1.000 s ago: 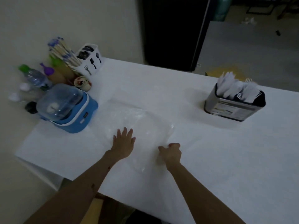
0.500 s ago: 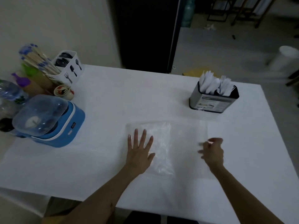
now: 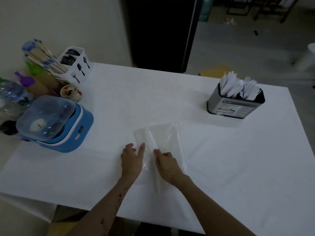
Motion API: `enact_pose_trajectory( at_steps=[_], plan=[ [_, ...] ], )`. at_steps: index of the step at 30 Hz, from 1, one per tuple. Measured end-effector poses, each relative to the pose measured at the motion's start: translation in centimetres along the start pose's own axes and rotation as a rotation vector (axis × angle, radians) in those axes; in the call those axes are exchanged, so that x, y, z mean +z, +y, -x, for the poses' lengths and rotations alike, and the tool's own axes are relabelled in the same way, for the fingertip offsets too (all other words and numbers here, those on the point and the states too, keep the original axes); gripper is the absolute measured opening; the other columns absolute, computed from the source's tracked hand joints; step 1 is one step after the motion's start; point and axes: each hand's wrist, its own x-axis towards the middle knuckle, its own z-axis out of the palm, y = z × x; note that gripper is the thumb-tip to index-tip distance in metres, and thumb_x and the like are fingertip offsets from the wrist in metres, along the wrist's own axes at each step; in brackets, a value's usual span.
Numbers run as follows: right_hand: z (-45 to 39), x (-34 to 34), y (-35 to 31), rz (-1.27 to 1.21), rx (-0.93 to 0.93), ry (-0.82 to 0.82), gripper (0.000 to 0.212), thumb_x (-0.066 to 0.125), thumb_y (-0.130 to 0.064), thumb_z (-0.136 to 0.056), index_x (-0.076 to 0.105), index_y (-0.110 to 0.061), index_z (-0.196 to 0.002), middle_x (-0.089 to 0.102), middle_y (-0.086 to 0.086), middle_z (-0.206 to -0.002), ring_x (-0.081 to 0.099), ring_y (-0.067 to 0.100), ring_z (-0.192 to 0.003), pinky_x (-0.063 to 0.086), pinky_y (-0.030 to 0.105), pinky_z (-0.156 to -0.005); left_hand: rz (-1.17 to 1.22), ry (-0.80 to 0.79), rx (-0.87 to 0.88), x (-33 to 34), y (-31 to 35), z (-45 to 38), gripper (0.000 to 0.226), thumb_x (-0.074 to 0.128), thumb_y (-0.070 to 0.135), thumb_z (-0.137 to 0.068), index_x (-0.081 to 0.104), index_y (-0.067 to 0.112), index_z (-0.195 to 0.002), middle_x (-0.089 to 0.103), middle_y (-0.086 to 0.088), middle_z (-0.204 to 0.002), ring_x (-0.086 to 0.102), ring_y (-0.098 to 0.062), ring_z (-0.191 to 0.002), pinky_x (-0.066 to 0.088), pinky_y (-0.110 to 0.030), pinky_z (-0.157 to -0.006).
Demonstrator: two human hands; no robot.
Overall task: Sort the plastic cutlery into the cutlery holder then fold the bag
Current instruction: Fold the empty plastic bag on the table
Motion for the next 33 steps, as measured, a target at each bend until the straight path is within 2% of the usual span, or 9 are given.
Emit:
enact_pose_trajectory(
  at_steps=[2, 4, 7, 9, 13, 18, 23, 29, 33],
  plan=[
    [0.0, -0.4, 1.2, -0.028, 0.01, 0.206, 0.045, 0.052, -0.008, -0.093, 0.05, -0.016, -0.137, 0.057, 0.011, -0.131, 0.055, 0.032, -0.115, 0.049, 0.047, -0.096, -0.102, -0.122, -0.008, 0.6, -0.1, 0.2, 0.079, 0.063, 0.062, -0.077, 0.045, 0.009, -0.132, 0.054, -0.008, -0.119, 0.052, -0.027, -0.111, 0.046, -0.039, -0.094],
    [0.2, -1.5, 2.6, 0.023, 0.202, 0.407, 0.064, 0.07, -0.014, -0.085, 0.041, -0.016, -0.142, 0.042, 0.009, -0.143, 0.044, 0.031, -0.125, 0.049, 0.046, -0.097, -0.169, -0.151, 0.032, 1.5, 0.1, 0.9, 0.08, 0.068, 0.063, -0.07, 0.047, 0.012, -0.129, 0.056, -0.005, -0.117, 0.056, -0.025, -0.108, 0.049, -0.039, -0.093],
    [0.5, -3.8, 4.7, -0.236, 0.494, 0.338, 0.078, 0.078, -0.022, -0.08, 0.031, -0.01, -0.142, 0.04, 0.014, -0.138, 0.041, 0.035, -0.125, 0.045, 0.045, -0.098, -0.123, -0.211, -0.021, 2.8, 1.6, 1.8, 0.073, 0.069, 0.056, -0.074, 0.046, 0.013, -0.128, 0.063, -0.007, -0.112, 0.062, -0.027, -0.102, 0.052, -0.037, -0.088],
    [0.7, -5.0, 6.4, -0.327, 0.484, 0.25, 0.059, 0.077, -0.018, -0.077, 0.046, -0.009, -0.127, 0.054, 0.014, -0.123, 0.051, 0.034, -0.115, 0.048, 0.043, -0.093, -0.179, -0.254, 0.005, 3.8, 3.1, 2.6, 0.068, 0.067, 0.051, -0.078, 0.042, 0.014, -0.129, 0.065, -0.01, -0.112, 0.063, -0.031, -0.102, 0.052, -0.037, -0.087],
    [4.1, -8.7, 9.7, -0.295, 0.428, 0.457, 0.016, 0.062, -0.011, -0.075, 0.048, -0.013, -0.083, 0.058, 0.005, -0.086, 0.058, 0.027, -0.079, 0.054, 0.041, -0.07, -0.193, -0.317, 0.279, 7.1, 8.4, 6.2, 0.062, 0.056, 0.055, -0.085, 0.036, 0.019, -0.131, 0.065, -0.004, -0.103, 0.066, -0.025, -0.086, 0.054, -0.033, -0.079],
    [12.3, -15.2, 16.6, -0.375, 0.368, 0.769, 0.029, 0.058, -0.028, -0.09, 0.047, -0.016, -0.114, 0.063, -0.001, -0.105, 0.059, 0.017, -0.086, 0.052, 0.033, -0.077, 0.102, -0.725, 0.452, 14.1, 17.7, 14.2, 0.052, 0.037, 0.054, -0.095, 0.021, 0.039, -0.143, 0.062, 0.003, -0.114, 0.067, -0.008, -0.086, 0.056, -0.03, -0.085],
    [22.1, -22.0, 27.3, -0.557, 0.459, 1.11, 0.041, 0.047, -0.048, -0.091, 0.033, -0.035, -0.128, 0.067, -0.004, -0.105, 0.067, 0.023, -0.086, 0.059, 0.049, -0.072, 0.163, -1.101, 0.573, 24.6, 26.2, 23.5, 0.049, 0.025, 0.062, -0.092, 0.014, 0.056, -0.139, 0.053, 0.003, -0.136, 0.059, -0.012, -0.114, 0.048, -0.033, -0.101],
    [30.4, -26.9, 42.3, -0.651, 0.609, 1.349, 0.048, 0.041, -0.056, -0.093, 0.041, -0.023, -0.128, 0.065, -0.009, -0.085, 0.066, 0.015, -0.069, 0.058, 0.048, -0.066, 0.065, -1.233, 0.647, 40.4, 33.8, 33.7, 0.05, 0.015, 0.076, -0.085, 0.014, 0.064, -0.134, 0.044, 0.004, -0.146, 0.045, -0.016, -0.132, 0.033, -0.043, -0.112],
    [31.7, -25.0, 52.9, -0.81, 0.763, 1.293, 0.04, 0.049, -0.048, -0.095, 0.048, -0.016, -0.12, 0.065, -0.004, -0.078, 0.068, 0.012, -0.068, 0.059, 0.047, -0.07, -0.091, -1.209, 0.598, 51.7, 33.6, 36.8, 0.047, 0.013, 0.065, -0.093, 0.02, 0.047, -0.136, 0.049, -0.004, -0.138, 0.049, -0.021, -0.122, 0.036, -0.035, -0.099]
  ],
)
